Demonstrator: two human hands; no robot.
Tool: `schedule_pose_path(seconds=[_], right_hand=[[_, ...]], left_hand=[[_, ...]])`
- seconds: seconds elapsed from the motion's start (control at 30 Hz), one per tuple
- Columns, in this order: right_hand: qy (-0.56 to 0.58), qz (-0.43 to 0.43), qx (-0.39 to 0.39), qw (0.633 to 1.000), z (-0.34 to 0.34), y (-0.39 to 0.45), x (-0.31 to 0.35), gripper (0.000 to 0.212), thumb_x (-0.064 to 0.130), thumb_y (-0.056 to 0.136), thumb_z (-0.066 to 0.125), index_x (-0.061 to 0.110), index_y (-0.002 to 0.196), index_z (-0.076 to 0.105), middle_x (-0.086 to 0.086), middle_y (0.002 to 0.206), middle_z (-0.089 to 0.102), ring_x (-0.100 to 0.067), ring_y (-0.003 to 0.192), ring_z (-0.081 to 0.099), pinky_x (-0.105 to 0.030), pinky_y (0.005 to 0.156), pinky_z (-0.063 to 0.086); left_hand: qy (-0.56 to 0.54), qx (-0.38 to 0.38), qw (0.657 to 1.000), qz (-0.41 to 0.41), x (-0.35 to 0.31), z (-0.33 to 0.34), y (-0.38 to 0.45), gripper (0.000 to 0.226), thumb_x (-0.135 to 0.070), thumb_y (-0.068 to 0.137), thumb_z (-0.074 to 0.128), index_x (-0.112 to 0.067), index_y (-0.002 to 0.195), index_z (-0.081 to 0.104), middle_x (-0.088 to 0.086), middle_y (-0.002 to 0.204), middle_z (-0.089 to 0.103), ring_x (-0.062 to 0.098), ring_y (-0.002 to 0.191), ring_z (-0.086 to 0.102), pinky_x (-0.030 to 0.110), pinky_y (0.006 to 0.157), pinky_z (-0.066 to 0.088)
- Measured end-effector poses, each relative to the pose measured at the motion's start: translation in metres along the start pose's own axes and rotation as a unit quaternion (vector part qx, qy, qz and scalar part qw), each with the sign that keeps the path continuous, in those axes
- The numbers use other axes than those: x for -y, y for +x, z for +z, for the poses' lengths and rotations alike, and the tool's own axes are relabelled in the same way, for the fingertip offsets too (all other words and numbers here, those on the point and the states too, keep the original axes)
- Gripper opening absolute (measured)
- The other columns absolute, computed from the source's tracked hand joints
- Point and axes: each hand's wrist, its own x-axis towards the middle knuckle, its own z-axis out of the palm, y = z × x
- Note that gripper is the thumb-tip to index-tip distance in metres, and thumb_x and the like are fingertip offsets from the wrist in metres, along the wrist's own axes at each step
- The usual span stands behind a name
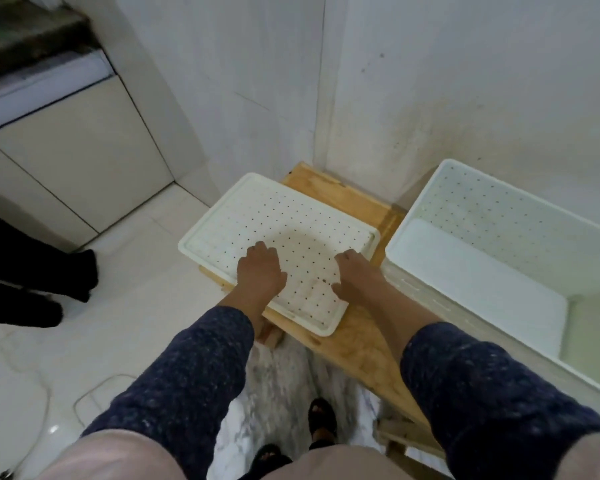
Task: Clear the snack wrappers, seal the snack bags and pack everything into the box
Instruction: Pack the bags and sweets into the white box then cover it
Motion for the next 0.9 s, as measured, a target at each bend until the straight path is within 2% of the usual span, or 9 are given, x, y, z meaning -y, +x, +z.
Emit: schedule_pose_path(seconds=[0.17, 0.43, 0.63, 0.9], right_hand=[[0.031, 0.05, -0.029, 0.998, -0.017, -0.034, 0.015, 0.061, 0.031, 0.09, 0.055, 0.007, 0.141, 0.031, -0.012, 0.141, 0.038, -0.029, 0.127, 0.044, -0.039, 0.097, 0.043], [0.109, 0.188, -0.099, 0.971, -0.004, -0.143, 0.032, 0.065, 0.036, 0.092, 0.051, 0.008, 0.144, 0.027, -0.013, 0.147, 0.034, -0.03, 0.131, 0.04, -0.04, 0.105, 0.039], [0.114, 0.298, -0.123, 0.94, 0.012, -0.253, 0.006, 0.07, 0.04, 0.093, 0.051, 0.007, 0.147, 0.021, -0.013, 0.152, 0.026, -0.03, 0.137, 0.034, -0.039, 0.108, 0.035], [0.144, 0.428, -0.174, 0.875, 0.037, -0.39, -0.053, 0.061, 0.036, 0.091, 0.052, 0.003, 0.14, 0.034, -0.017, 0.143, 0.037, -0.031, 0.132, 0.039, -0.039, 0.107, 0.035]], left_hand=[[0.038, -0.024, 0.996, 0.075, 0.004, -0.021, -0.019, 0.056, -0.043, 0.093, 0.048, -0.006, 0.134, 0.04, 0.012, 0.137, 0.039, 0.027, 0.127, 0.039, 0.037, 0.098, 0.04], [-0.001, -0.041, 0.977, 0.208, -0.006, -0.035, -0.074, 0.06, -0.046, 0.093, 0.048, -0.005, 0.136, 0.04, 0.011, 0.138, 0.039, 0.027, 0.127, 0.04, 0.038, 0.096, 0.042], [0.004, -0.001, 0.952, 0.306, -0.069, -0.023, -0.14, 0.06, -0.048, 0.092, 0.049, -0.005, 0.134, 0.042, 0.013, 0.135, 0.044, 0.029, 0.12, 0.048, 0.037, 0.094, 0.044], [0.006, 0.0, 0.893, 0.449, -0.18, -0.007, -0.244, 0.062, -0.048, 0.093, 0.047, -0.006, 0.138, 0.038, 0.012, 0.142, 0.04, 0.028, 0.128, 0.042, 0.037, 0.101, 0.04]])
